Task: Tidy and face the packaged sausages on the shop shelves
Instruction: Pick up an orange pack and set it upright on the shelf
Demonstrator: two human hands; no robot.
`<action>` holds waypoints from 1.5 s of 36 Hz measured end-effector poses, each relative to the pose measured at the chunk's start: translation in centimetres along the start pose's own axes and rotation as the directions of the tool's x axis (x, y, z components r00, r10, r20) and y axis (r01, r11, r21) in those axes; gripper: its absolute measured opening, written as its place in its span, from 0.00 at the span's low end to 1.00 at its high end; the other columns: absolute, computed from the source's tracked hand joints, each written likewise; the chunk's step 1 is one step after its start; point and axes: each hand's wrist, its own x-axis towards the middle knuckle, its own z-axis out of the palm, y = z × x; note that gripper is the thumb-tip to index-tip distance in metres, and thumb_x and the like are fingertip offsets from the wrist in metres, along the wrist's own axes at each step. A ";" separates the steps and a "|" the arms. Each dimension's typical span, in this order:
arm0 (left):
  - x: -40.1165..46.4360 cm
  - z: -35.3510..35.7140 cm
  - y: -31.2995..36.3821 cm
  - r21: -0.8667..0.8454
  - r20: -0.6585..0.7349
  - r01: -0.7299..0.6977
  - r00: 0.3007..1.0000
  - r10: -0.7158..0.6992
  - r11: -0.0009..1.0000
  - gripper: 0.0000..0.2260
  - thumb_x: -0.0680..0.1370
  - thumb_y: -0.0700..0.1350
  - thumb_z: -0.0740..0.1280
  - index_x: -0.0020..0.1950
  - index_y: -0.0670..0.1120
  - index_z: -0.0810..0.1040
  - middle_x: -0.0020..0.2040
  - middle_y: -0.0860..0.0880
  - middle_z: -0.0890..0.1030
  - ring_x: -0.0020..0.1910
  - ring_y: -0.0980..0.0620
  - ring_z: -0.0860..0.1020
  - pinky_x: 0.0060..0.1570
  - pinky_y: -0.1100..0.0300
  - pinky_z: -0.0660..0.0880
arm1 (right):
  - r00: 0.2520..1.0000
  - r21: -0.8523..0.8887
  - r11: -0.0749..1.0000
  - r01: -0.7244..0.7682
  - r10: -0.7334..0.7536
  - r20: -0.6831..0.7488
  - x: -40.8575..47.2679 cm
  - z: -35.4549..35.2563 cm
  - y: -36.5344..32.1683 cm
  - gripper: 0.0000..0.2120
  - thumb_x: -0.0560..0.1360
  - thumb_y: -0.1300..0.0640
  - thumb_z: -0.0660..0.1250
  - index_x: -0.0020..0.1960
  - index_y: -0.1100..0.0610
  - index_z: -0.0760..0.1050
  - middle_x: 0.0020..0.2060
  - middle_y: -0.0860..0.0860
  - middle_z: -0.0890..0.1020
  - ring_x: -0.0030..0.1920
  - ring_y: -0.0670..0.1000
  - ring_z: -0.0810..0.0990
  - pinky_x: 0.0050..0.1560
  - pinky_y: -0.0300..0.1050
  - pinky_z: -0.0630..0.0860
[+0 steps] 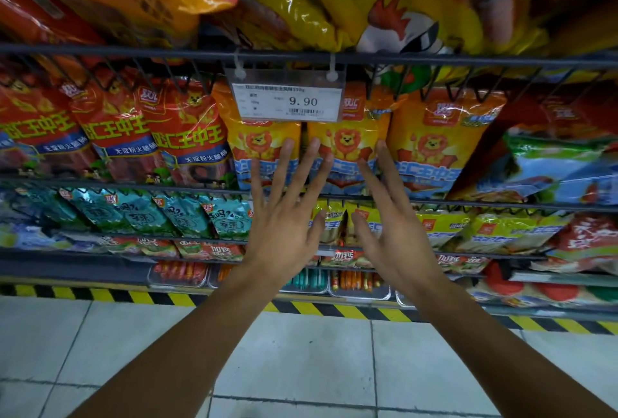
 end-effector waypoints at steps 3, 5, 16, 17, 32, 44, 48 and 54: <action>-0.3 -0.4 0.4 -0.080 -0.026 -0.003 1.000 0.000 0.997 0.33 0.81 0.48 0.67 0.84 0.50 0.57 0.85 0.47 0.49 0.83 0.39 0.44 0.77 0.30 0.50 | 0.998 0.099 0.994 -0.044 0.049 -0.047 -0.6 -1.1 0.4 0.29 0.83 0.62 0.66 0.81 0.51 0.62 0.82 0.45 0.58 0.79 0.35 0.54 0.72 0.45 0.70; -0.7 -0.5 0.6 -0.165 -0.069 0.012 0.997 -0.024 0.986 0.28 0.81 0.45 0.68 0.81 0.49 0.65 0.84 0.48 0.54 0.83 0.40 0.48 0.77 0.32 0.54 | 0.992 0.144 0.987 -0.071 0.085 -0.096 -1.6 -1.8 0.7 0.26 0.82 0.62 0.66 0.78 0.53 0.67 0.79 0.45 0.65 0.79 0.42 0.60 0.77 0.43 0.64; 0.9 -0.8 8.4 -0.645 0.164 0.183 0.981 -0.099 0.742 0.30 0.84 0.46 0.65 0.83 0.55 0.56 0.82 0.59 0.57 0.81 0.59 0.57 0.77 0.65 0.56 | 0.888 0.244 0.905 -0.348 0.402 -0.223 -4.3 -5.3 3.0 0.33 0.82 0.58 0.67 0.83 0.53 0.56 0.81 0.45 0.61 0.80 0.46 0.60 0.78 0.53 0.64; 1.2 -0.7 8.9 -0.667 0.185 0.225 0.974 -0.134 0.711 0.32 0.84 0.46 0.66 0.84 0.55 0.55 0.83 0.58 0.58 0.81 0.58 0.58 0.78 0.60 0.59 | 0.891 0.239 0.902 -0.359 0.408 -0.200 -4.0 -5.4 2.9 0.34 0.83 0.56 0.66 0.83 0.53 0.53 0.81 0.45 0.60 0.80 0.45 0.59 0.79 0.50 0.63; 4.1 0.1 12.5 -0.799 0.398 0.486 0.868 -0.296 0.353 0.37 0.81 0.44 0.70 0.83 0.55 0.52 0.79 0.56 0.63 0.77 0.56 0.64 0.76 0.54 0.63 | 0.903 0.295 0.898 -0.326 0.388 -0.185 -2.0 -5.4 4.0 0.30 0.84 0.52 0.64 0.82 0.51 0.56 0.74 0.47 0.72 0.74 0.46 0.71 0.70 0.44 0.72; 4.0 -0.3 10.4 -0.768 0.334 0.426 0.904 -0.269 0.479 0.34 0.82 0.38 0.67 0.84 0.52 0.55 0.76 0.53 0.71 0.74 0.57 0.70 0.75 0.58 0.67 | 0.845 0.195 0.929 -0.316 0.369 -0.388 -0.3 -5.6 5.1 0.18 0.83 0.52 0.66 0.71 0.57 0.74 0.53 0.51 0.86 0.50 0.51 0.85 0.50 0.52 0.84; 4.3 -0.8 9.7 -0.778 0.346 0.415 0.909 -0.230 0.471 0.34 0.82 0.39 0.68 0.83 0.56 0.55 0.76 0.53 0.71 0.74 0.57 0.70 0.75 0.58 0.66 | 0.811 0.263 0.903 -0.340 0.423 -0.405 0.4 -5.9 4.9 0.15 0.83 0.52 0.67 0.66 0.59 0.79 0.54 0.50 0.86 0.54 0.47 0.85 0.54 0.40 0.81; 4.3 -0.9 9.1 -0.858 0.337 0.389 0.919 -0.205 0.336 0.32 0.82 0.35 0.67 0.80 0.61 0.62 0.73 0.54 0.72 0.71 0.60 0.71 0.63 0.72 0.72 | 0.795 0.295 0.904 -0.311 0.417 -0.441 0.1 -6.1 5.3 0.13 0.82 0.53 0.69 0.64 0.56 0.81 0.50 0.42 0.86 0.47 0.41 0.84 0.52 0.44 0.83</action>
